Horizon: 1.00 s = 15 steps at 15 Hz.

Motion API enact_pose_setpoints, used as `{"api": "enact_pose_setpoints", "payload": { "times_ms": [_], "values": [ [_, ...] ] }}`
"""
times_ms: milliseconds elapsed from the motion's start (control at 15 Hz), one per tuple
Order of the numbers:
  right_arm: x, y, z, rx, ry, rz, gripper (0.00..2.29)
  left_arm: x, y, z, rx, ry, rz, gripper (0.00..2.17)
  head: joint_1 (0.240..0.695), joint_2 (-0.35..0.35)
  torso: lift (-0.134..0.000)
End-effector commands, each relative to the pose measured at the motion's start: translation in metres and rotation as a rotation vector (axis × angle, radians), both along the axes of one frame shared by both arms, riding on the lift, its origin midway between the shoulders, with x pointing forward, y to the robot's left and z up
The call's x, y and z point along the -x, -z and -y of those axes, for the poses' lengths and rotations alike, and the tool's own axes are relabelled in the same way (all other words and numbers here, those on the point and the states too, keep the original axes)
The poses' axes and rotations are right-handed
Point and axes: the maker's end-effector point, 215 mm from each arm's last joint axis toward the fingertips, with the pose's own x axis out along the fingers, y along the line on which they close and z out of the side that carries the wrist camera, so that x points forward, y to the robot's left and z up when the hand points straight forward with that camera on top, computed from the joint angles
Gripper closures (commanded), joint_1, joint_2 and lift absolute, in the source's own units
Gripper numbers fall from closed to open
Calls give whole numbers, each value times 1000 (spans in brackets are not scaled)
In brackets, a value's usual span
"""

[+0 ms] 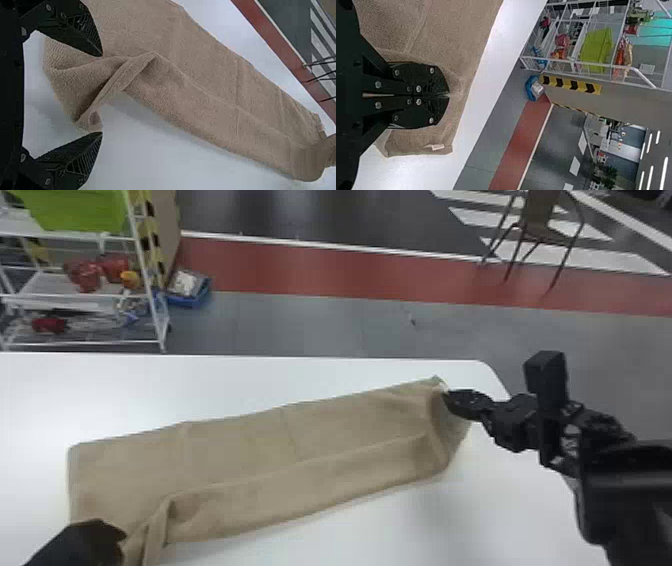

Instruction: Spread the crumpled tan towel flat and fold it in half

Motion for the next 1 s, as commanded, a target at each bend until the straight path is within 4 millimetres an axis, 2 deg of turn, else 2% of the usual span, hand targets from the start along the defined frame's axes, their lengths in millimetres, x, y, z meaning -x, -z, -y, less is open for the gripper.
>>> {"api": "enact_pose_setpoints", "payload": {
  "times_ms": [0, 267, 467, 600, 733, 867, 933],
  "values": [
    [2, 0, 7, 0, 10, 4, 1301, 1, 3, 5, 8, 3, -9, 215, 695, -222, -123],
    [6, 1, 13, 1, 20, 1, 1301, -10, 15, -1, -4, -9, -19, 296, 695, -242, -123],
    [10, 1, 21, 0, 28, 11, 1301, -15, 21, -9, -28, -8, -28, 535, 695, -242, -123],
    [14, 3, 26, -4, 36, 11, 1301, -18, 22, -20, -43, -18, -32, 539, 695, -242, -123],
    [15, 2, 31, -4, 43, 17, 1301, -22, 9, -30, -38, -10, -30, 539, 695, -239, -123],
    [18, 4, 32, -6, 45, 13, 1301, -24, -17, -36, -15, 21, -28, 539, 695, -236, -123],
    [21, 9, 32, -8, 45, 5, 1301, -26, -25, -37, -5, 40, -36, 691, 695, -234, -123]
  ]
}}
